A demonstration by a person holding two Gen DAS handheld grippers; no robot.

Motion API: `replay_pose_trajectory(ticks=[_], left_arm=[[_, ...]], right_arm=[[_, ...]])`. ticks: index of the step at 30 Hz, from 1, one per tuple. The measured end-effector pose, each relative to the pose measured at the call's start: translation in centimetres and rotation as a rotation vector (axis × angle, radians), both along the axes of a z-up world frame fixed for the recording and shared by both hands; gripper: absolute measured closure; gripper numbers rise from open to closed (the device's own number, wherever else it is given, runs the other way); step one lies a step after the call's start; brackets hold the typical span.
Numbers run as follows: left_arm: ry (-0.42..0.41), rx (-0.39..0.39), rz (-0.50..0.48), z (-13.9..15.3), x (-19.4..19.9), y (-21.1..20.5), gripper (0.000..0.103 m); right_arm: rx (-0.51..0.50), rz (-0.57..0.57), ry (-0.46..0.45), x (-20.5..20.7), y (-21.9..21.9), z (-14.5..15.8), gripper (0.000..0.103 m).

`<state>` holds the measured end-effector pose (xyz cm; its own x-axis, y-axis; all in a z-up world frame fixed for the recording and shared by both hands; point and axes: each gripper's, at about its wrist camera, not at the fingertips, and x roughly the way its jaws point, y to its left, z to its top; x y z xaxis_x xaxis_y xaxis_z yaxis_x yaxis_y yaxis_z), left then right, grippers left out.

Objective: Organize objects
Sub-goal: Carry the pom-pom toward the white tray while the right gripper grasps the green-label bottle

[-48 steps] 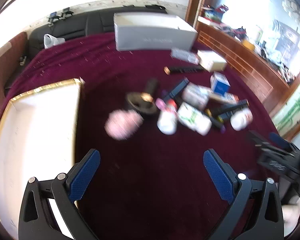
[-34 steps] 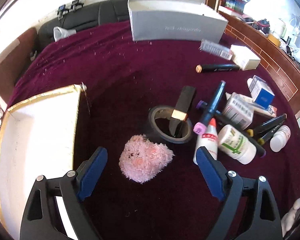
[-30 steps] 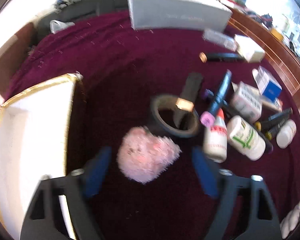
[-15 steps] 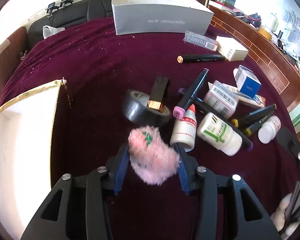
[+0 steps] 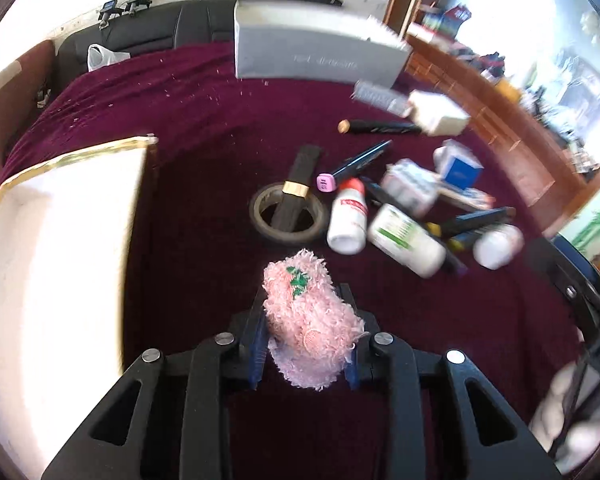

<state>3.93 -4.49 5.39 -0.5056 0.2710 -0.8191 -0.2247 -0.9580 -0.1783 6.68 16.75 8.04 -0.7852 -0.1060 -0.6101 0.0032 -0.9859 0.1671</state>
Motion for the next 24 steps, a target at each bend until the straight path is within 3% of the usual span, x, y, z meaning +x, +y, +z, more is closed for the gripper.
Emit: replay_pose_trajectory(ticks=[3, 7, 14, 18, 24], left_arm=[[0.001, 0.091, 0.004, 1.5, 3.0, -2.2, 0.077], [0.025, 0.106, 0.007, 2.5, 5.5, -3.7, 0.076], [0.045, 0.135, 0.02, 2.4, 6.5, -5.3, 0.076], [0.046, 0.146, -0.009, 2.3, 6.5, -4.9, 0.076], [0.003, 0.139, -0.014, 0.7, 5.8, -3.9, 0.076]], right_arm=[[-0.057, 0.167, -0.06, -0.8, -1.4, 2.0, 0.0], [-0.165, 0.275, -0.184, -3.9, -2.9, 2.3, 0.0], [0.018, 0.302, -0.31, -7.2, -6.6, -0.3, 0.013], [0.096, 0.323, -0.35, -7.9, -7.7, -1.6, 0.039], [0.163, 0.324, -0.373, -9.0, -8.2, -3.2, 0.047]])
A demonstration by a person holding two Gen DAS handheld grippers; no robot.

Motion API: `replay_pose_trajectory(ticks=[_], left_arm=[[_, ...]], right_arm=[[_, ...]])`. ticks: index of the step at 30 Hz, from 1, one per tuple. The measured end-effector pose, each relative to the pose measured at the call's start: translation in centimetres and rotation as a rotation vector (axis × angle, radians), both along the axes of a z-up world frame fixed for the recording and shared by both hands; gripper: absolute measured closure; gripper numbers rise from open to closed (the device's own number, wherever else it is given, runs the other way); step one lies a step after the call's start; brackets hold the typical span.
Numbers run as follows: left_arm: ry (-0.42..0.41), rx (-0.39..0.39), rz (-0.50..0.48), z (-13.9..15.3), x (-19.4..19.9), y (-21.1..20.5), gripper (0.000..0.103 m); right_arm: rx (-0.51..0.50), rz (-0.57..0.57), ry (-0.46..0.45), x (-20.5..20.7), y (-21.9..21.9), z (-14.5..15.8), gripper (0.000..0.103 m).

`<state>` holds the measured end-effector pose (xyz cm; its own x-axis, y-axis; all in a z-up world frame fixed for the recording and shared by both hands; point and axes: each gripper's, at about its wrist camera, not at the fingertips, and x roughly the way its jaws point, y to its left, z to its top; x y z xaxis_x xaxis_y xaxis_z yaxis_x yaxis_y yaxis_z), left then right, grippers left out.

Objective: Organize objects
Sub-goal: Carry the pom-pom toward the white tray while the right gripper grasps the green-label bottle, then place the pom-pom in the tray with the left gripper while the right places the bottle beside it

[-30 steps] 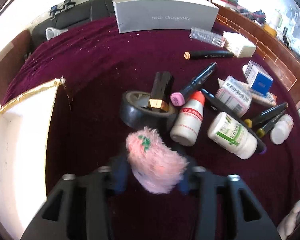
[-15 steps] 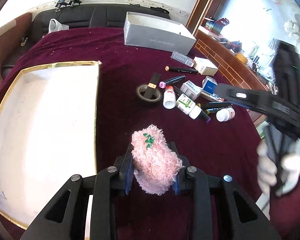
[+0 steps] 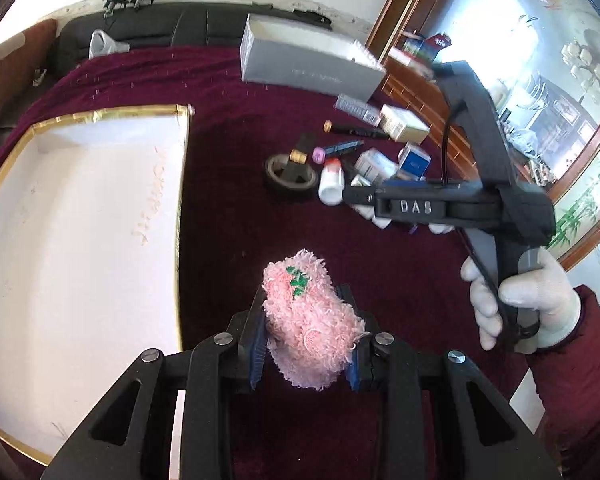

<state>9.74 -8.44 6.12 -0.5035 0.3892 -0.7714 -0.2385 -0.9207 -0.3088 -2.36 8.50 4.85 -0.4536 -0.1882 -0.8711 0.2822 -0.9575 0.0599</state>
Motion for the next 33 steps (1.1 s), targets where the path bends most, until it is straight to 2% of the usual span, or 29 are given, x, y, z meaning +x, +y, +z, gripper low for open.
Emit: replay_pose_trajectory(ticks=[3, 12, 15, 20, 24, 28, 30, 33], left_arm=[[-0.021, -0.018, 0.003, -0.7, -0.2, 0.6, 0.076], [-0.06, -0.083, -0.002, -2.8, -0.9, 2.6, 0.076], [-0.059, -0.065, 0.002, -2.8, -0.9, 2.3, 0.076], [-0.001, -0.018, 0.025, -0.2, -0.2, 0.3, 0.076], [0.034, 0.01, 0.058, 2.3, 0.2, -2.8, 0.076], [0.083, -0.016, 0.124, 4.6, -0.2, -6.8, 0.076], [0.098, -0.049, 0.163, 5.2, -1.2, -8.6, 0.076], [0.112, -0.09, 0.193, 5.1, -3.2, -10.0, 0.076]], right_arm=[[0.014, 0.004, -0.009, -0.3, -0.2, -0.4, 0.058], [0.05, -0.013, -0.047, -0.6, -0.7, -2.2, 0.06], [0.046, -0.05, -0.057, -0.4, -0.1, -2.1, 0.073], [-0.061, -0.08, -0.092, 1.1, 1.0, -0.6, 0.072], [-0.141, -0.046, -0.073, 3.0, 0.0, 2.3, 0.072], [-0.237, 0.017, -0.06, 3.5, -2.7, 5.2, 0.072], [-0.304, 0.055, -0.074, 2.8, -5.1, 6.3, 0.072], [-0.336, 0.092, -0.083, 1.7, -8.5, 6.8, 0.072]])
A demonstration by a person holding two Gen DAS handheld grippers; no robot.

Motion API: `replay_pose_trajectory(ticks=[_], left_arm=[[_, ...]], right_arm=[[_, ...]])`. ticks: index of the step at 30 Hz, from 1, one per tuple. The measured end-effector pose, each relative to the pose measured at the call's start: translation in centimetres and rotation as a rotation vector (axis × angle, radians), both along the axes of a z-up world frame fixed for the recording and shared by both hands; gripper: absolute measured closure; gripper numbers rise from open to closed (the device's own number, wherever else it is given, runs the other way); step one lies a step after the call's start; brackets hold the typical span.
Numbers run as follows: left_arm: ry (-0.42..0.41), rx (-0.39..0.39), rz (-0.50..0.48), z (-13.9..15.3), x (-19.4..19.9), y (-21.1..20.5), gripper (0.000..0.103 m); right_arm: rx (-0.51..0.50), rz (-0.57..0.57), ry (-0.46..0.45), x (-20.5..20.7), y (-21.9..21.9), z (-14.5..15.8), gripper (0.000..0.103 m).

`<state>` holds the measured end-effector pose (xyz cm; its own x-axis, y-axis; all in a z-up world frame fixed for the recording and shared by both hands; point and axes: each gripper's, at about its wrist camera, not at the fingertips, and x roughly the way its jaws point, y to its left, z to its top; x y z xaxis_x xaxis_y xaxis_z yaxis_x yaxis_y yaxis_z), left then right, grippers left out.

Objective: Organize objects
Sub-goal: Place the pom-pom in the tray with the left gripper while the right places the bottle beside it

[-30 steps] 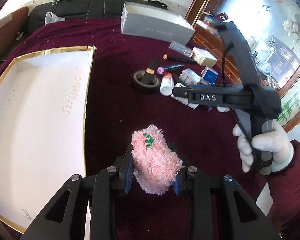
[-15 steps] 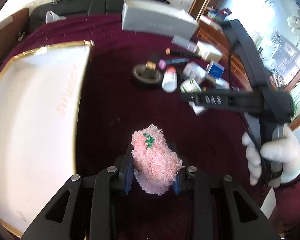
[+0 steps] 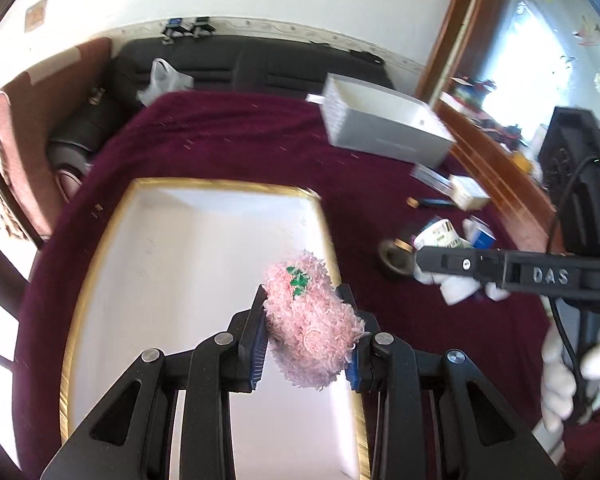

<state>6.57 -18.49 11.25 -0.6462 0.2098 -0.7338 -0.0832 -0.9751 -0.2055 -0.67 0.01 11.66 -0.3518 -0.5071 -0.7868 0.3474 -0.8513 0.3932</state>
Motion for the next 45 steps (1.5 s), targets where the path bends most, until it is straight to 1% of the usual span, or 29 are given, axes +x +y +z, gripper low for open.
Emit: replay_pose_trajectory(ticks=[1, 3, 6, 8, 11, 15, 16, 19, 23, 27, 29, 31, 32, 34, 35, 36, 37, 39, 41, 44, 45], left_arm=[[-0.006, -0.008, 0.008, -0.2, -1.0, -0.5, 0.076], [-0.022, 0.004, 0.019, -0.9, -2.9, -1.4, 0.076], [-0.047, 0.014, 0.06, -2.3, -6.5, -3.0, 0.076], [-0.059, 0.043, 0.064, -3.2, -8.1, -4.0, 0.076], [-0.103, 0.095, 0.092, -5.1, -10.4, -5.7, 0.076], [-0.162, 0.164, 0.105, -7.7, -12.5, -6.6, 0.076], [-0.167, 0.172, 0.108, -7.9, -12.6, -6.5, 0.076], [-0.19, 0.228, 0.118, -8.9, -13.5, -7.0, 0.076], [-0.206, 0.226, 0.151, -9.8, -14.1, -7.2, 0.075], [-0.218, 0.262, 0.157, -10.1, -14.2, -7.6, 0.071], [-0.221, 0.266, 0.163, -10.0, -14.3, -7.7, 0.069], [-0.219, 0.271, 0.179, -9.9, -14.2, -7.9, 0.06], [-0.222, 0.296, 0.184, -10.0, -14.2, -8.1, 0.058], [-0.233, 0.348, 0.19, -9.9, -14.1, -8.7, 0.045], [-0.229, 0.374, 0.194, -9.7, -13.9, -8.9, 0.045], [-0.223, 0.386, 0.194, -9.5, -13.8, -9.0, 0.044], [-0.218, 0.388, 0.193, -9.1, -13.6, -9.1, 0.044], [-0.213, 0.386, 0.198, -8.3, -13.1, -9.2, 0.044], [-0.193, 0.398, 0.193, -7.1, -12.1, -9.1, 0.044], [-0.14, 0.411, 0.176, -4.5, -9.6, -8.3, 0.044], [-0.124, 0.417, 0.168, -3.8, -8.9, -7.9, 0.044]], right_arm=[[-0.001, 0.005, -0.005, -0.6, -1.3, -0.1, 0.072], [-0.01, 0.011, -0.027, -2.1, -3.7, -0.8, 0.072], [0.033, -0.01, -0.033, -4.5, -6.7, -2.5, 0.072], [0.051, -0.03, -0.046, -6.1, -8.1, -3.9, 0.072], [0.08, -0.057, -0.042, -7.6, -9.0, -5.0, 0.072], [0.093, -0.079, -0.039, -9.1, -9.4, -6.2, 0.072], [0.098, -0.081, -0.038, -9.3, -9.5, -6.5, 0.072], [0.116, -0.088, -0.009, -9.7, -9.6, -6.8, 0.072], [0.146, -0.087, 0.019, -9.9, -10.0, -6.8, 0.072], [0.147, -0.094, 0.035, -9.7, -9.8, -6.7, 0.072], [0.157, -0.103, 0.045, -9.8, -9.8, -6.7, 0.071], [0.164, -0.109, 0.056, -9.8, -9.8, -6.7, 0.069], [0.171, -0.112, 0.058, -9.8, -9.8, -6.6, 0.069], [0.158, -0.113, 0.061, -9.7, -9.5, -6.2, 0.068], [0.148, -0.12, 0.07, -9.5, -9.1, -5.7, 0.067], [0.14, -0.129, 0.087, -9.2, -8.7, -4.9, 0.064], [0.137, -0.134, 0.103, -8.9, -8.5, -4.4, 0.059], [0.132, -0.139, 0.153, -7.6, -7.7, -2.4, 0.054], [0.139, -0.146, 0.232, -5.8, -6.6, 0.0, 0.05], [0.187, -0.195, 0.403, -1.8, -4.3, 3.8, 0.036], [0.2, -0.215, 0.46, -0.6, -3.6, 4.6, 0.024]])
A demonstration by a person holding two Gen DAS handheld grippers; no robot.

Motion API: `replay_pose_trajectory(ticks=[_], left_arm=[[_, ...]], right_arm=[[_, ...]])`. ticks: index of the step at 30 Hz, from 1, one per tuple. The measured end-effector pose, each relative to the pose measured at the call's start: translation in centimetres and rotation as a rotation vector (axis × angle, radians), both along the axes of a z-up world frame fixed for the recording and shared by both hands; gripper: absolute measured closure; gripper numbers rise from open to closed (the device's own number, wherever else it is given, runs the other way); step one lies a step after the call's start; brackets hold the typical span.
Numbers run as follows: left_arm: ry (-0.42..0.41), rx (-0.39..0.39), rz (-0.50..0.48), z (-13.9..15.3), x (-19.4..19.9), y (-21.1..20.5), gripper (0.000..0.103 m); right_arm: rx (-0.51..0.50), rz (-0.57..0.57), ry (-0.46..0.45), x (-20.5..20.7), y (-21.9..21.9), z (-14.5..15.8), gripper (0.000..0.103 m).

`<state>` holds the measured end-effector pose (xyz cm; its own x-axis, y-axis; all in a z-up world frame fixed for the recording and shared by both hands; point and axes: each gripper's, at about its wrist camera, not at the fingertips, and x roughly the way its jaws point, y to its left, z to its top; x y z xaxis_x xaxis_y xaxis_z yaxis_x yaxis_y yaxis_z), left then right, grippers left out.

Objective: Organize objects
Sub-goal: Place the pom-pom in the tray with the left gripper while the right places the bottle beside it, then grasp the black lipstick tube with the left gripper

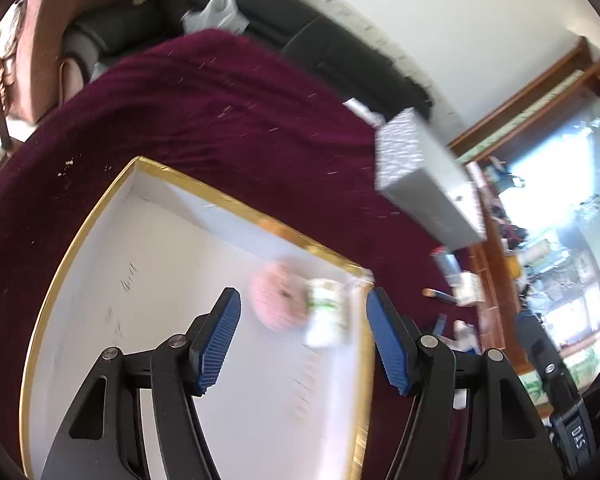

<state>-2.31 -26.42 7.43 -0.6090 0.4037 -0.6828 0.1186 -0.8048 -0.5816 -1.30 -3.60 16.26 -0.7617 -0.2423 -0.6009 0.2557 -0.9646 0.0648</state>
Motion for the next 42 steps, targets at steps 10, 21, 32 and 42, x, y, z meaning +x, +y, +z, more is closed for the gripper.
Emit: replay_pose_trajectory(ticks=[10, 21, 32, 42], left_arm=[[0.094, -0.143, -0.21, 3.0, 3.8, 11.6, 0.036], [0.041, -0.446, -0.282, -2.0, 0.3, 21.3, 0.037], [0.097, -0.692, -0.43, -4.4, -1.4, 25.9, 0.067], [0.129, -0.713, -0.454, -3.8, -0.8, 27.7, 0.089]], right_arm=[[-0.175, -0.195, -0.098, 3.7, 13.5, -4.5, 0.0], [-0.273, -0.364, -0.098, 3.8, 22.4, -10.9, 0.0], [-0.322, -0.305, -0.086, 3.9, 22.5, -11.4, 0.0], [-0.366, -0.317, -0.108, 3.9, 23.1, -11.8, 0.0]])
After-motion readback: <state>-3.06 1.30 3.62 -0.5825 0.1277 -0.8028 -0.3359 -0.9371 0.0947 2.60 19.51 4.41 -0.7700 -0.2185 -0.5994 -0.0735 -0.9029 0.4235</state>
